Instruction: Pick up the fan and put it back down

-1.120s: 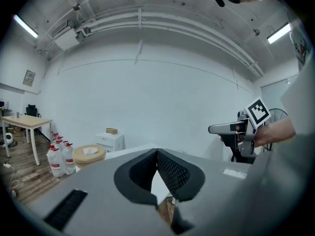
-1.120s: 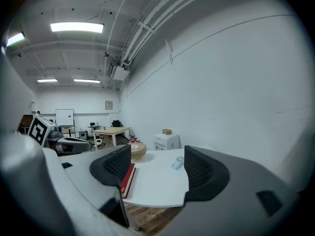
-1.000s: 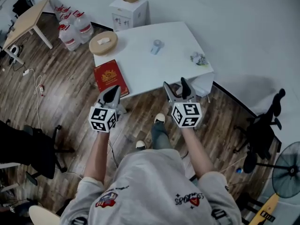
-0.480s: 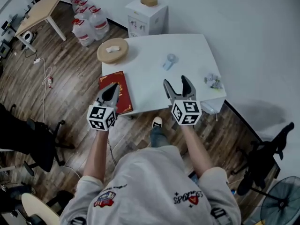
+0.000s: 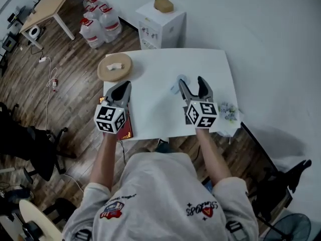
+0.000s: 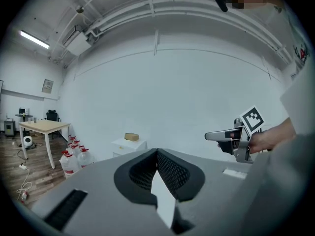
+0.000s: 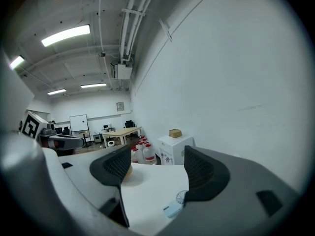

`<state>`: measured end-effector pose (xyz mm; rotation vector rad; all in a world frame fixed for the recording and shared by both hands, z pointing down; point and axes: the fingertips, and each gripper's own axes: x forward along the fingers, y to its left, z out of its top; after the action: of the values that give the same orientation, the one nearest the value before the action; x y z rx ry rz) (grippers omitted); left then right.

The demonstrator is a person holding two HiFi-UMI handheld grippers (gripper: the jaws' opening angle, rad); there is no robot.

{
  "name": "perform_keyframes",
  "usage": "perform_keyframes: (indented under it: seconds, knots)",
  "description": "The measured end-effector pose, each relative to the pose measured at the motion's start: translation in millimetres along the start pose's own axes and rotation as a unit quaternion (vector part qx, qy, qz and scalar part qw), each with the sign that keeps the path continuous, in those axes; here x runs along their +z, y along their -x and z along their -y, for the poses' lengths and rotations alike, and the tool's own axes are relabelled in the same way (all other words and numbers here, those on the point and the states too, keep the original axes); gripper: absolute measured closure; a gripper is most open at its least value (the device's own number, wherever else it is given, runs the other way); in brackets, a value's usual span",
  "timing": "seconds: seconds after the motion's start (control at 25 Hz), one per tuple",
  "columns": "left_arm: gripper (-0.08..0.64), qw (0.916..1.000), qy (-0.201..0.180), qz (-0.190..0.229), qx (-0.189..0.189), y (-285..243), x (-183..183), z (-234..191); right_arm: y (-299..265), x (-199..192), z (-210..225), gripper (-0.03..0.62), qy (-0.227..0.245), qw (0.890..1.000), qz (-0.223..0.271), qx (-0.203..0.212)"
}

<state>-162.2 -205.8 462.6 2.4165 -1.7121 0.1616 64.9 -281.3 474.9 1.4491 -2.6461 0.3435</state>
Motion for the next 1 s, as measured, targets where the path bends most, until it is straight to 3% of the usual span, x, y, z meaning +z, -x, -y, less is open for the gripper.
perform_keyframes:
  seconds: [0.56, 0.72, 1.0]
  knots:
    - [0.555, 0.9986, 0.010, -0.042, -0.030, -92, -19, -43, -83, -48, 45, 0.261, -0.060, 0.995, -0.066, -0.048]
    - [0.555, 0.9978, 0.021, -0.054, -0.033, -100, -28, -51, -94, -90, 65, 0.245, -0.097, 0.986, -0.113, -0.080]
    - [0.555, 0.9971, 0.030, -0.065, -0.027, -106, -42, -75, -120, -165, 61, 0.233, -0.126, 0.966, -0.210, -0.079]
